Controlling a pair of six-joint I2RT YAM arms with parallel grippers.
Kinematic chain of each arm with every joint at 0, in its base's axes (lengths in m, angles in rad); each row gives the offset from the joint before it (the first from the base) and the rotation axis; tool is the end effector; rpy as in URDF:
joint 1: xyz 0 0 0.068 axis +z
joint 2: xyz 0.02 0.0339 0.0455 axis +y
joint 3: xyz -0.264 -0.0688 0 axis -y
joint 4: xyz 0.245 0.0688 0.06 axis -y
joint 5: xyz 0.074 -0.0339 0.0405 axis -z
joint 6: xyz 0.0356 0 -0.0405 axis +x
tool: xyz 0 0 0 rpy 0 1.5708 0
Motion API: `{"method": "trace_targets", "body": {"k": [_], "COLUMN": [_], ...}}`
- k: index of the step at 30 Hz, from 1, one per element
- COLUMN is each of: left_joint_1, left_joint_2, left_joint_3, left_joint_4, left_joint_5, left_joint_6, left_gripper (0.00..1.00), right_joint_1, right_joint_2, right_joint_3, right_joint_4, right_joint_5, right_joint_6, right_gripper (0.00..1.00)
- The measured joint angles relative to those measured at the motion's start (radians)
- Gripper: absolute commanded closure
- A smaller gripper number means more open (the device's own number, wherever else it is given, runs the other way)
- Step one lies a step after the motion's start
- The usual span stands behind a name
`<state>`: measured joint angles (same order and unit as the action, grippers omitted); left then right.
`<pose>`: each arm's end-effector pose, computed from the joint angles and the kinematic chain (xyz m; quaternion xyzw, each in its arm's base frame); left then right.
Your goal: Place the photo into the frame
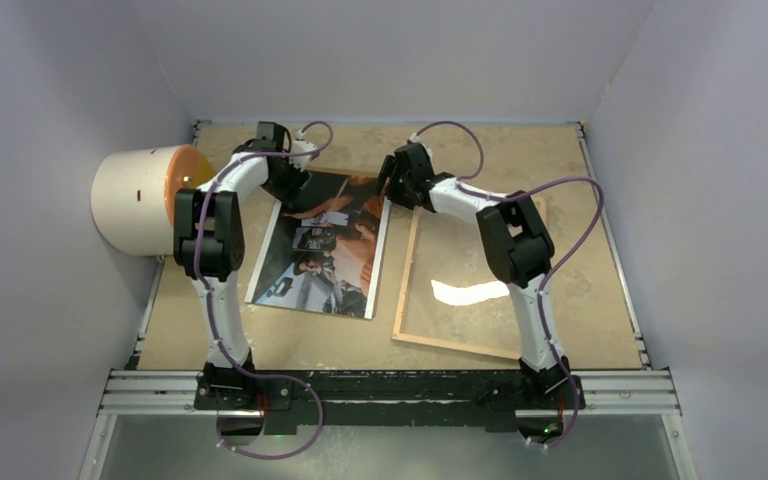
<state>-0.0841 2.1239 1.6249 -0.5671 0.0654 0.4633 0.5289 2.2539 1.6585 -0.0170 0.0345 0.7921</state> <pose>0.4537 -0.0406 0.1777 0.2695 0.9296 0.0159 0.2510 0.4433 0.2577 0.1675 0.1243 0.8785 0.2707 0.3734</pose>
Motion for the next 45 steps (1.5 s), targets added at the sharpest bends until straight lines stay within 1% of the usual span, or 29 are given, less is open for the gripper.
{"method": "trace_targets", "body": {"k": [2, 4, 8, 11, 14, 18, 22, 28, 38, 40, 45], "left_joint_1": [0.006, 0.020, 0.051, 0.067, 0.069, 0.067, 0.061, 0.025, -0.005, -0.022, -0.112], "left_joint_2": [0.000, -0.002, -0.029, -0.048, -0.050, -0.048, -0.048, -0.062, -0.083, -0.090, -0.099], "left_joint_3": [0.033, 0.072, 0.090, 0.055, 0.002, -0.064, -0.090, -0.149, -0.184, -0.195, -0.217], "left_joint_4": [-0.046, -0.055, -0.009, 0.051, 0.087, 0.086, 0.090, 0.120, 0.156, 0.167, 0.187], "left_joint_5": [0.009, -0.005, -0.112, -0.195, -0.240, -0.251, -0.245, -0.246, -0.294, -0.306, -0.316], "left_joint_6": [0.000, 0.000, 0.000, 0.000, 0.000, 0.000, 0.000, 0.001, 0.006, 0.011, 0.024], "left_gripper": [0.40, 0.40, 0.44, 0.46, 0.46, 0.46, 0.46, 0.46, 0.46, 0.46, 0.46], "right_joint_1": [0.000, 0.000, 0.000, 0.000, -0.001, -0.001, -0.001, 0.005, 0.000, 0.000, 0.013], "right_joint_2": [-0.025, -0.060, -0.109, -0.126, -0.150, -0.169, -0.169, -0.167, -0.166, -0.164, -0.156], "right_joint_3": [-0.045, -0.100, -0.178, -0.215, -0.266, -0.307, -0.327, -0.346, -0.356, -0.356, -0.356], "right_joint_4": [0.025, 0.043, 0.063, 0.091, 0.127, 0.156, 0.192, 0.227, 0.247, 0.249, 0.261], "right_joint_5": [0.001, 0.000, -0.001, -0.009, -0.033, -0.065, -0.111, -0.175, -0.195, -0.204, -0.231], "right_joint_6": [0.007, 0.014, 0.032, 0.050, 0.075, 0.101, 0.129, 0.168, 0.204, 0.212, 0.230], "right_gripper": [0.28, 0.28, 0.29, 0.29, 0.29, 0.30, 0.31, 0.31, 0.32, 0.32, 0.32]}}
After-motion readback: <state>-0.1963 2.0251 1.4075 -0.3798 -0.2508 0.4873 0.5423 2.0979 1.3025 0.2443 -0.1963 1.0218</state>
